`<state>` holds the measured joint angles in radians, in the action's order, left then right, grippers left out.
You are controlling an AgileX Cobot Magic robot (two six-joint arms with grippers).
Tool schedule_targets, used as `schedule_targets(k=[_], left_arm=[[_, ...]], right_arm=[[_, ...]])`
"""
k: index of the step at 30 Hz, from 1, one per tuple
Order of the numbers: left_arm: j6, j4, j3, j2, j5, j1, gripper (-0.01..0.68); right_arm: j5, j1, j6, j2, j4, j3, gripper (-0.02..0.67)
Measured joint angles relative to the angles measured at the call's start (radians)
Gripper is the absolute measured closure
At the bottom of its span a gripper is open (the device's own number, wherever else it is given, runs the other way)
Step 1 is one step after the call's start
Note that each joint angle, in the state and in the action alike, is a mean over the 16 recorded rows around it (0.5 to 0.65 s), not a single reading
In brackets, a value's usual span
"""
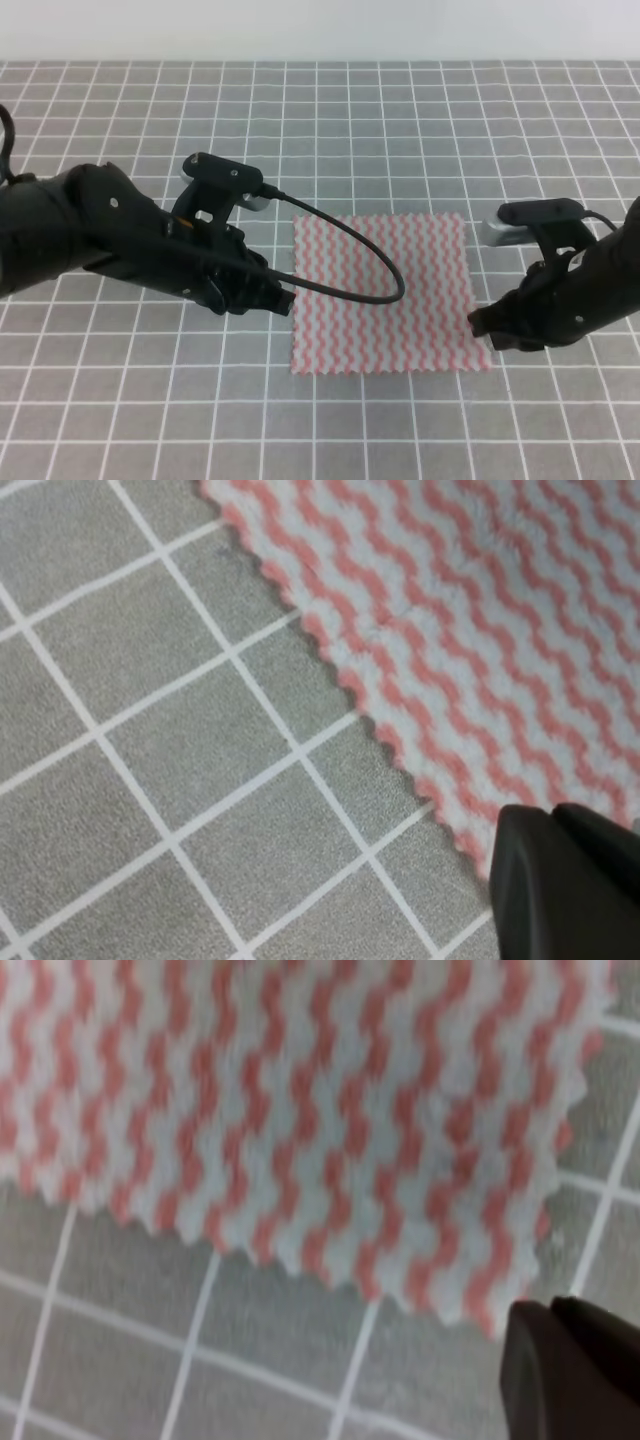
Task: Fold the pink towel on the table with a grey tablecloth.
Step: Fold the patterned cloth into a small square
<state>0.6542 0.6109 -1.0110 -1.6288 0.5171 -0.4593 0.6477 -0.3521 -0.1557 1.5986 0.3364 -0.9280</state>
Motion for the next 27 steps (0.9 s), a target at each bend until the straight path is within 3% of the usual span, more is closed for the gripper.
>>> schedule_targets(k=[4, 18, 27], left_arm=[[0.001, -0.001, -0.003, -0.001, -0.003, 0.000, 0.675], [0.005, -0.003, -0.003, 0.000, -0.003, 0.000, 0.675], [0.006, -0.006, -0.003, -0.004, -0.004, 0.000, 0.675]], right_arm=[[-0.017, 0.001, -0.002, 0.015, 0.025, 0.000, 0.621], [-0.034, 0.001, -0.002, 0.068, 0.041, 0.000, 0.416], [-0.061, -0.001, -0.002, 0.110, 0.048, -0.002, 0.401]])
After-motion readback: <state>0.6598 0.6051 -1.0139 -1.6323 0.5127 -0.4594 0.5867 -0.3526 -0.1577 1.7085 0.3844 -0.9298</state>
